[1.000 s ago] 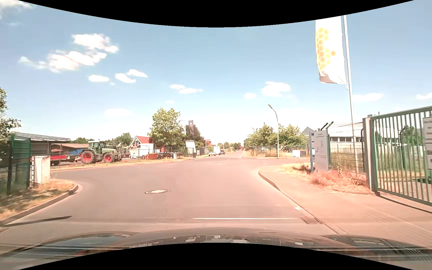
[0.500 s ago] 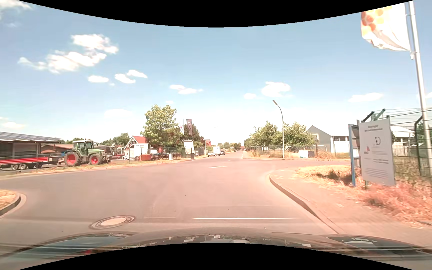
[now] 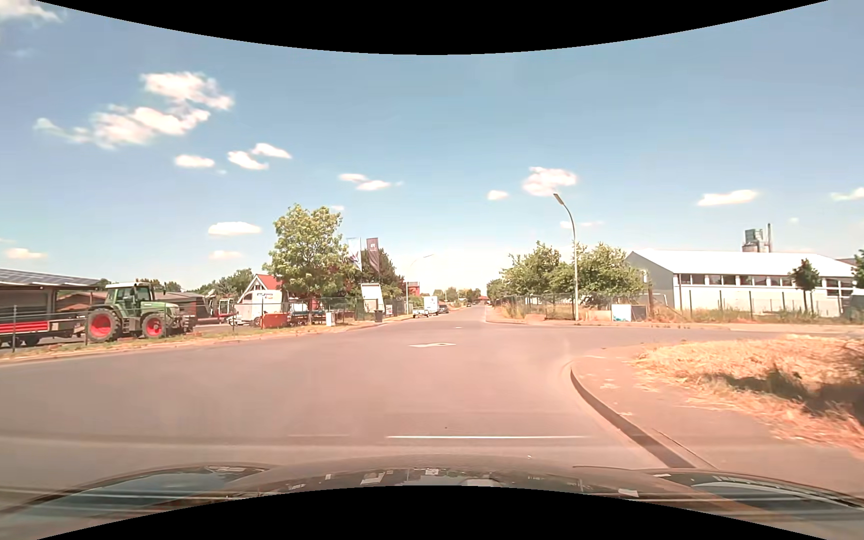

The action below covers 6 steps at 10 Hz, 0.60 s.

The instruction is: Follow the waypoints while adhering to traffic rules and regulations

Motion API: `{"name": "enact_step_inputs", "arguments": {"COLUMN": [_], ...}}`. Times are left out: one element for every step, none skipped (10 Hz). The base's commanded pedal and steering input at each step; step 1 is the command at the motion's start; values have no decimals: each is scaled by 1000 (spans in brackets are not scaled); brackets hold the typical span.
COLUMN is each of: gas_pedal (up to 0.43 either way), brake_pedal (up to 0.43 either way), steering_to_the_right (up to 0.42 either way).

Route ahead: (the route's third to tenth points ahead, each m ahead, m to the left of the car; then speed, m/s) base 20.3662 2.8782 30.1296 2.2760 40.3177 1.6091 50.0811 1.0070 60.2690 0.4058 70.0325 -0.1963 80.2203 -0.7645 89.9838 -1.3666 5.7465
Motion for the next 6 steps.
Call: {"name": "enact_step_inputs", "arguments": {"gas_pedal": [130, 150, 150, 157, 157, 157], "brake_pedal": [0, 0, 0, 0, 0, 0], "steering_to_the_right": [6, 6, 5, 6, 6, 6]}}
